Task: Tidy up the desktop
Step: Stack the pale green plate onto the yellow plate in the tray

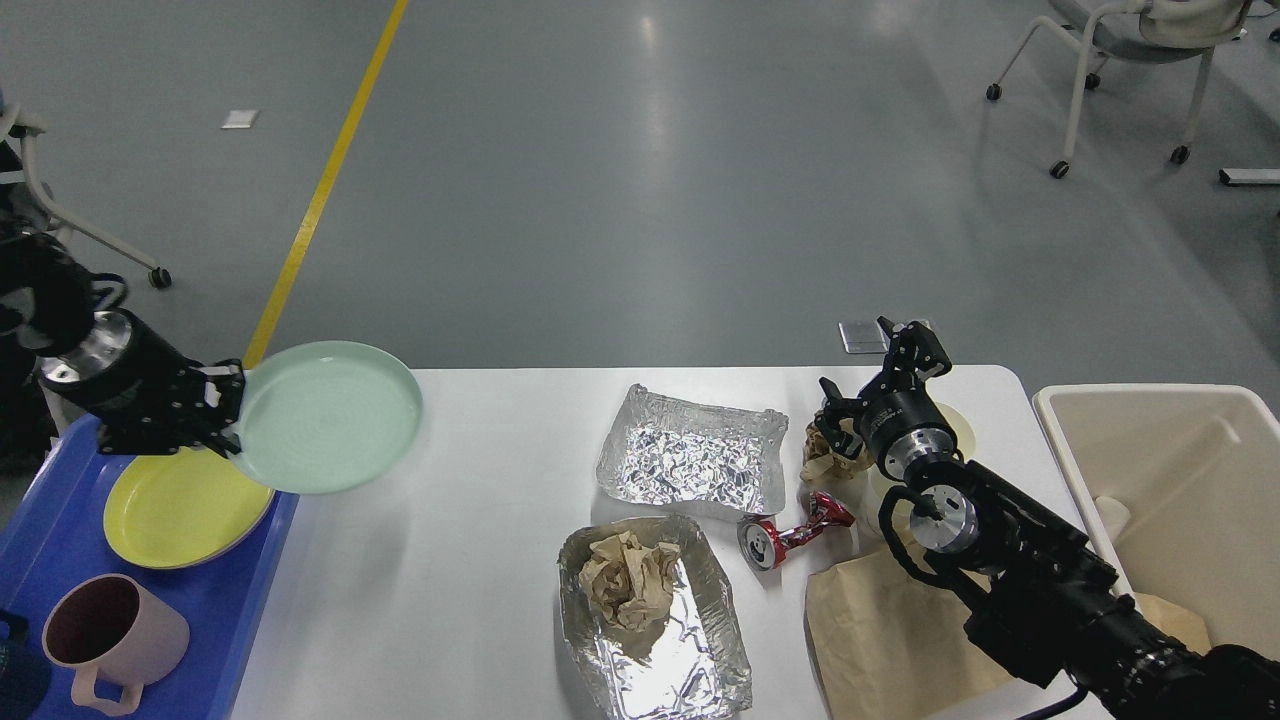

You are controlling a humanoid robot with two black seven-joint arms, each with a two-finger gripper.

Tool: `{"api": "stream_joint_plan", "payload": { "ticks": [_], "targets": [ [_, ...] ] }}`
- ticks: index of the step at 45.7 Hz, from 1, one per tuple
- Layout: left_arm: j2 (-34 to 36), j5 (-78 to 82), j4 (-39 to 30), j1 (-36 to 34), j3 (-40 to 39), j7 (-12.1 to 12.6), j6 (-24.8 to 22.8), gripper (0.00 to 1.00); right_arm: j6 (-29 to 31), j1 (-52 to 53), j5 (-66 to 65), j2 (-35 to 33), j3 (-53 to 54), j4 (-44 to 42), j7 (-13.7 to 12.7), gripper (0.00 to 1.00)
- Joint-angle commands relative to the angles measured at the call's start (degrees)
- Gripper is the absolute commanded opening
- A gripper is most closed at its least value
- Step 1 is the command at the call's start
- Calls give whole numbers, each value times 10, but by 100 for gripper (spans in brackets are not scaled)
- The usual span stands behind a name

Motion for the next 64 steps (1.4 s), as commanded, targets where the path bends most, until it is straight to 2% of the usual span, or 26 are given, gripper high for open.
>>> {"api": "stream_joint_plan", "payload": {
  "ticks": [1,9,18,28,34,37,46,60,64],
  "targets": [
    [40,-3,15,50,-30,1,40,0,0,0,0,0,0,0,0,100],
    [43,-3,52,102,-31,8,76,0,0,1,0,0,0,0,1,100],
    [43,-3,92,156,-59,13,81,0,0,0,0,0,0,0,0,100],
    [41,-3,111,180,-68,14,86,0,0,0,0,0,0,0,0,100],
    [34,-3,118,208,-77,15,136,0,0,0,0,0,0,0,1,100],
    [31,-3,118,211,-85,25,144,0,0,1,0,0,0,0,0,100],
    [1,-3,119,215,-100,82,170,0,0,0,0,0,0,0,0,100],
    [-26,-3,119,227,-104,85,201,0,0,0,0,0,0,0,0,100],
    [-32,-2,120,227,-106,86,206,3,0,0,0,0,0,0,0,100]
  ]
}}
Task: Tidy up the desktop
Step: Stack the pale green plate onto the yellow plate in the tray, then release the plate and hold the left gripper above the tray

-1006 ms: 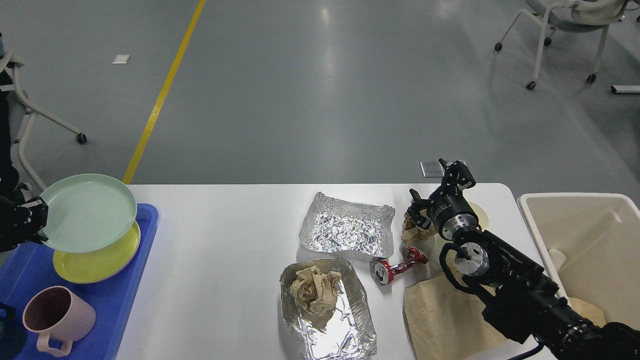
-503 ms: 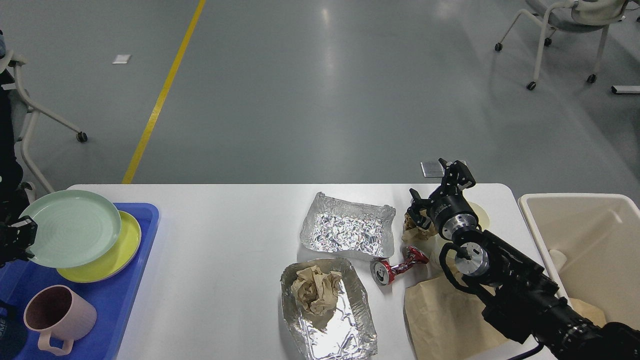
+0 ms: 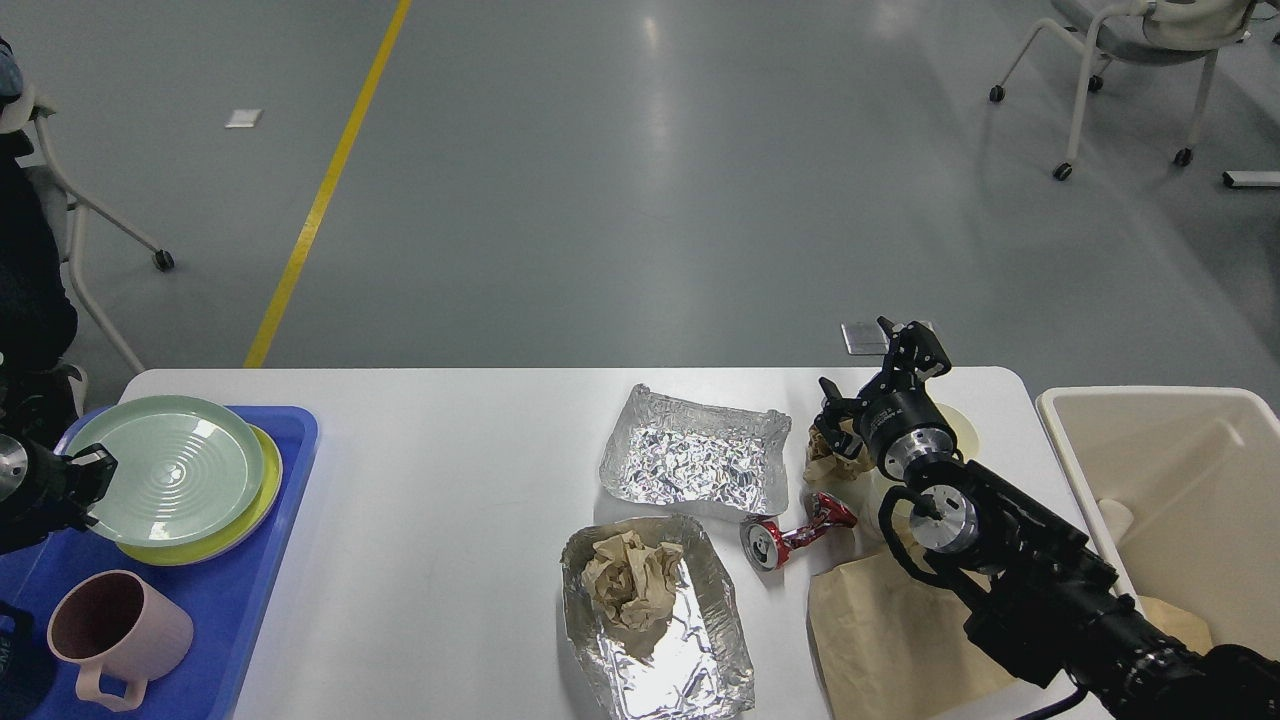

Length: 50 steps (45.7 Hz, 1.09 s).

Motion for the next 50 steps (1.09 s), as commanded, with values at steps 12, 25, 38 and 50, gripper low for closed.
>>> {"api": "stream_joint_plan", "payload": {
  "ticks": [12,25,38,50],
  "targets": [
    [-12,1,1,1,-18,-9,40,61,0,1,0,0,0,0,0,100],
    [-16,3,0,10,-41,-9,80,94,0,0,0,0,0,0,0,100],
    [-13,0,1,20,-53,-10,76,96,0,1,0,0,0,0,1,100],
    [0,-1,18,17,-154,-45,85,96,0,0,0,0,0,0,0,100]
  ]
}}
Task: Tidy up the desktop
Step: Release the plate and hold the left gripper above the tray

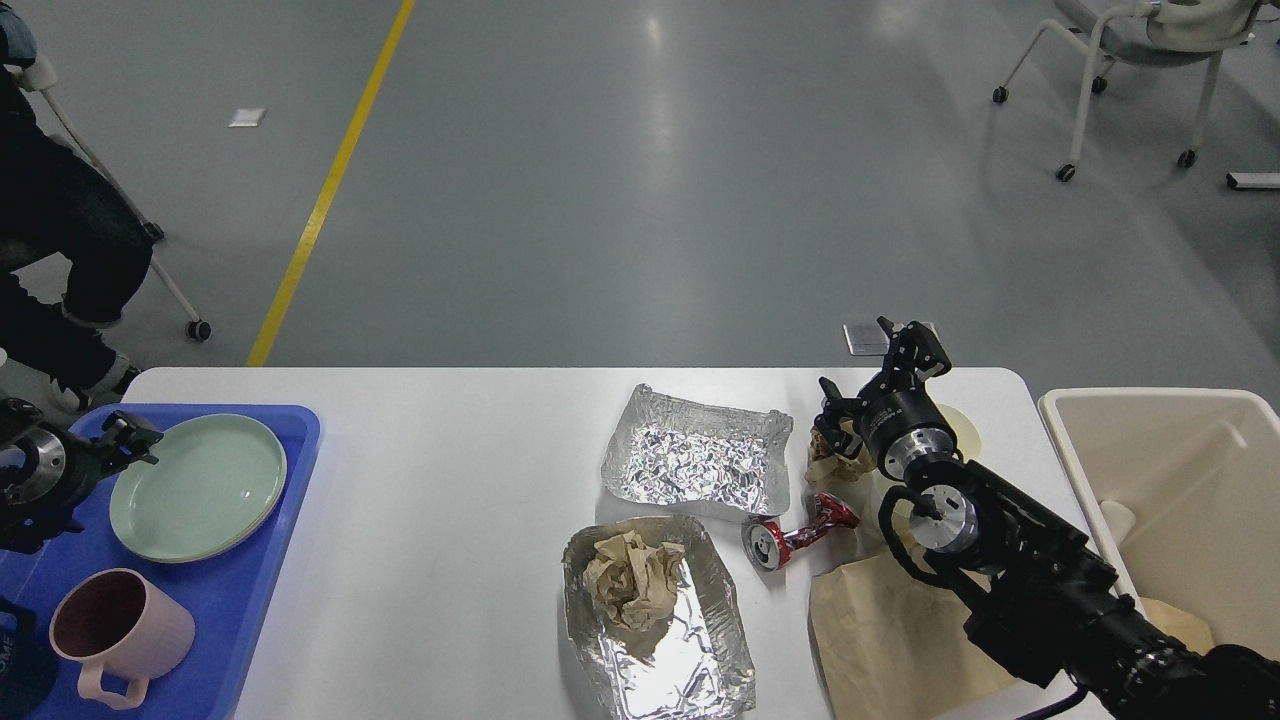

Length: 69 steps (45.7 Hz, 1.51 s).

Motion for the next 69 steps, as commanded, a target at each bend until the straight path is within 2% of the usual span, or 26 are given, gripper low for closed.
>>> {"api": "stream_joint_plan", "payload": {
  "ticks": [1,6,10,22,23,27,30,36,42,46,54,66,69],
  "targets": [
    [12,0,19,-2,-63,-22,1,96,0,1,0,0,0,0,0,100],
    [40,-1,37,5,-150,-49,4,96,0,0,0,0,0,0,0,100],
    [45,-1,38,35,-247,-88,6,96,0,0,0,0,0,0,1,100],
    [39,-1,41,116,-579,-256,6,96,0,0,0,0,0,0,0,100],
    [37,-1,41,127,-629,-281,5,96,0,1,0,0,0,0,1,100],
    [21,2,41,154,-752,-347,4,96,0,0,0,0,0,0,0,100],
    [5,6,41,169,-814,-372,2,96,0,0,0,0,0,0,0,100],
    [-29,3,41,178,-900,-382,-2,96,0,1,0,0,0,0,0,100],
    [-57,2,40,186,-970,-378,-2,96,0,0,0,0,0,0,0,100],
    [-56,6,41,174,-970,-371,5,96,0,1,0,0,0,0,0,100],
    [-56,-1,41,150,-975,-326,7,96,0,0,0,0,0,0,0,100],
    [-70,0,40,145,-969,-329,8,96,0,0,0,0,0,0,0,100],
    [-76,3,40,146,-968,-321,7,96,0,1,0,0,0,0,0,100]
  ]
}}
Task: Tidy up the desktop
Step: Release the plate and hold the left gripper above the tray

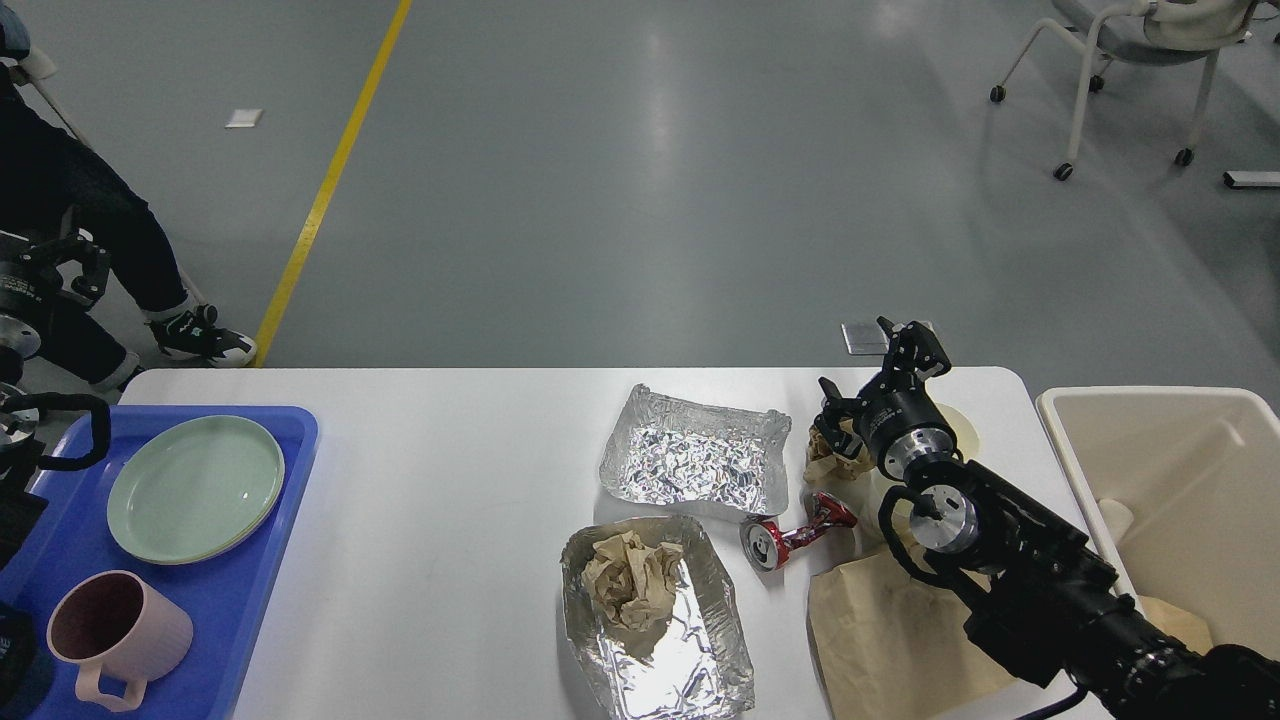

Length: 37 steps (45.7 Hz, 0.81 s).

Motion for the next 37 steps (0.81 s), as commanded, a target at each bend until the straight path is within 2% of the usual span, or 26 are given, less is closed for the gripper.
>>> {"api": "stream_joint_plan", "payload": {
  "ticks": [1,18,23,29,37],
  "targets": [
    [-11,6,-2,0,6,8,-1,96,0,0,0,0,0,0,0,100],
    [-12,7,-5,-1,14,5,-3,96,0,0,0,0,0,0,1,100],
    [-33,6,-5,1,13,-2,-4,96,0,1,0,0,0,0,0,100],
    [-58,6,-5,15,12,-14,-11,96,0,0,0,0,0,0,0,100],
    [-68,6,-5,46,13,-14,-11,96,0,0,0,0,0,0,0,100]
  ]
}}
